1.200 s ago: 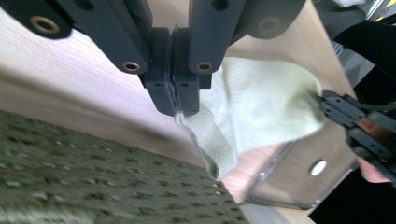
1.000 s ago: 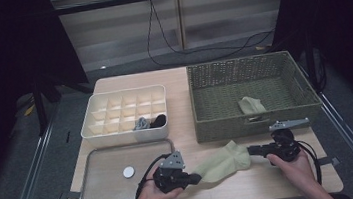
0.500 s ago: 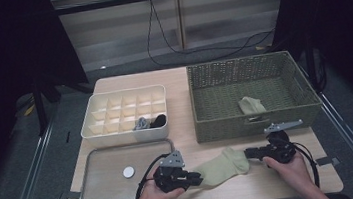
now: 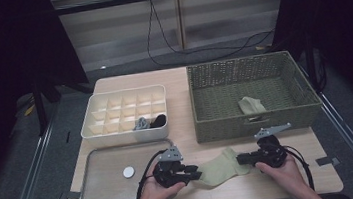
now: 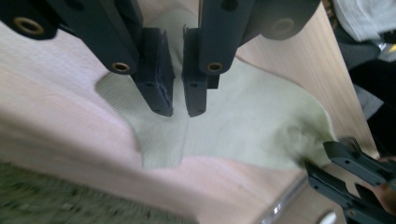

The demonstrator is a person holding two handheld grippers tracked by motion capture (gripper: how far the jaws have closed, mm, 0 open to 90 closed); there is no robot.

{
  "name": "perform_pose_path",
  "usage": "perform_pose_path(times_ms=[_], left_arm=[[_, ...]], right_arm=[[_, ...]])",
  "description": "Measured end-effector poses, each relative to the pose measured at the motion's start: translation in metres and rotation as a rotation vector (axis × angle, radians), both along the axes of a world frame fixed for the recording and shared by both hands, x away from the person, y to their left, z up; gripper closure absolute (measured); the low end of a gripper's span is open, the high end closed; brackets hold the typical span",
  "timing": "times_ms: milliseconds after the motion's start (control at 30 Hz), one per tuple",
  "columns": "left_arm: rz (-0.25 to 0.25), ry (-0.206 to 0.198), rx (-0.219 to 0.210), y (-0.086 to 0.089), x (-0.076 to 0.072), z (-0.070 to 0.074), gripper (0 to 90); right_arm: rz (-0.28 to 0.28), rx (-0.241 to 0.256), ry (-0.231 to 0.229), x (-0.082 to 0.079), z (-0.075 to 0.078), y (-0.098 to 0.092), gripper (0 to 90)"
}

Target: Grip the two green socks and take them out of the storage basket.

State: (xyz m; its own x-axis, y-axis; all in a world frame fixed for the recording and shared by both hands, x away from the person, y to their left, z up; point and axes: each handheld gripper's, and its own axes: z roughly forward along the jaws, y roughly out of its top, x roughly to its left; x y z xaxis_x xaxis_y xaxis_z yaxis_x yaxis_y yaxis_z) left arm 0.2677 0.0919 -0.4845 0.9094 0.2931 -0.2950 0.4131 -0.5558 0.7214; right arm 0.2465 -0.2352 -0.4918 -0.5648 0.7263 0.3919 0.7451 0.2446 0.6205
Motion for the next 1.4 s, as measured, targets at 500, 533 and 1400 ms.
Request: perform_pose_path(times_ms=[500,533,1400], left_arm=[[-0.039,-0.035,0.090,-0.006,-0.008,-0.011,55.1],[-0.042,-0.051,0.100,-0.007,-0.007,-0.011,55.0],[0.085,-0.050,0.014,0.008,0.007,0.007,26.6]], right_arm=[[-0.016,-0.053,0.015,-0.004,-0.006,-0.004,80.8],[-0.017,-0.054,0.020,-0.005,-0.005,-0.005,80.4],[-0.027,0.046,-0.097,-0.009,0.024,-0.022,63.2]])
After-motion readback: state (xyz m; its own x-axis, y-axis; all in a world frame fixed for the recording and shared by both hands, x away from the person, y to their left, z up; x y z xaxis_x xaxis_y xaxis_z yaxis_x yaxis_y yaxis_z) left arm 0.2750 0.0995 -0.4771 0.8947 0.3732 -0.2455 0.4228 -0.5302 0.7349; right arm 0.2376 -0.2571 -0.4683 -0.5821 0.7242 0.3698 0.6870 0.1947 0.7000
